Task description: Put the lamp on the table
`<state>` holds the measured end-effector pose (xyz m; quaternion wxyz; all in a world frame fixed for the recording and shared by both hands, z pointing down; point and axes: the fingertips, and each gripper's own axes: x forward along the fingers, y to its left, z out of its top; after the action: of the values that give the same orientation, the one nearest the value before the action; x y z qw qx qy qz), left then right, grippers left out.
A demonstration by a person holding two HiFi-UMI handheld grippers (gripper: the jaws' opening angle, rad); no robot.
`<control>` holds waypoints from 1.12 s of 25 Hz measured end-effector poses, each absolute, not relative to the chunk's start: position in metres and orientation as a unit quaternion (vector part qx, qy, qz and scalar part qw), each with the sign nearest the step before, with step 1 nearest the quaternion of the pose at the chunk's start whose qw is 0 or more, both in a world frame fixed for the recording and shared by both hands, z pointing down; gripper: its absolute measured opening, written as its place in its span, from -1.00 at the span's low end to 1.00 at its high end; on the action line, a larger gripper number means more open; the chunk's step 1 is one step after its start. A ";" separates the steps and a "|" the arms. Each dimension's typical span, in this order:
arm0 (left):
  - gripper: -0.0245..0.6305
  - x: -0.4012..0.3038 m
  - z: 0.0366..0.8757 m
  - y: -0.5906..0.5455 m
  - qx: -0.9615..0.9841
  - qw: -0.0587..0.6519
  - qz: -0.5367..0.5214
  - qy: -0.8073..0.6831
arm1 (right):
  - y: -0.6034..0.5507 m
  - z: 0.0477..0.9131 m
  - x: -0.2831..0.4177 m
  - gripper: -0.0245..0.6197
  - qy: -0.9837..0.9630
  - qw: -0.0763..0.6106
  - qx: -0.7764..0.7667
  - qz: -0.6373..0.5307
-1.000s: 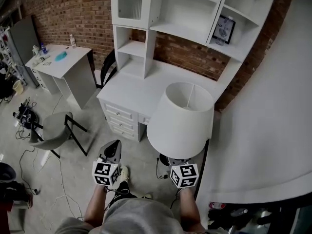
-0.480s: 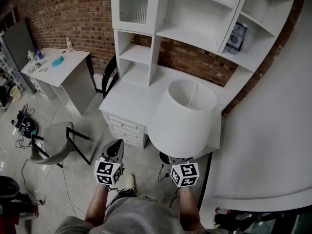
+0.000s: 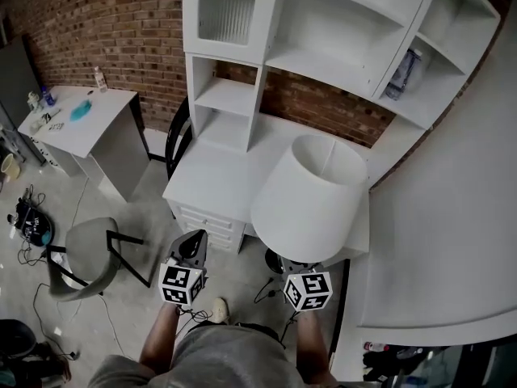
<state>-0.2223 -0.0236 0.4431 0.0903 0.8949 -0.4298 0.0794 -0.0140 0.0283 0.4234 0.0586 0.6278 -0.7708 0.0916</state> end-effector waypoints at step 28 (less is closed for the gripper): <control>-0.91 -0.194 0.468 -0.146 0.903 0.101 0.081 -0.410 | -0.100 0.452 0.016 -0.41 -0.764 0.061 0.636 0.093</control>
<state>-0.1945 -0.1459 0.4681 0.1010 0.9026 -0.4104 0.0813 0.0159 -0.1004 0.4519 0.0612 0.6358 -0.7638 0.0930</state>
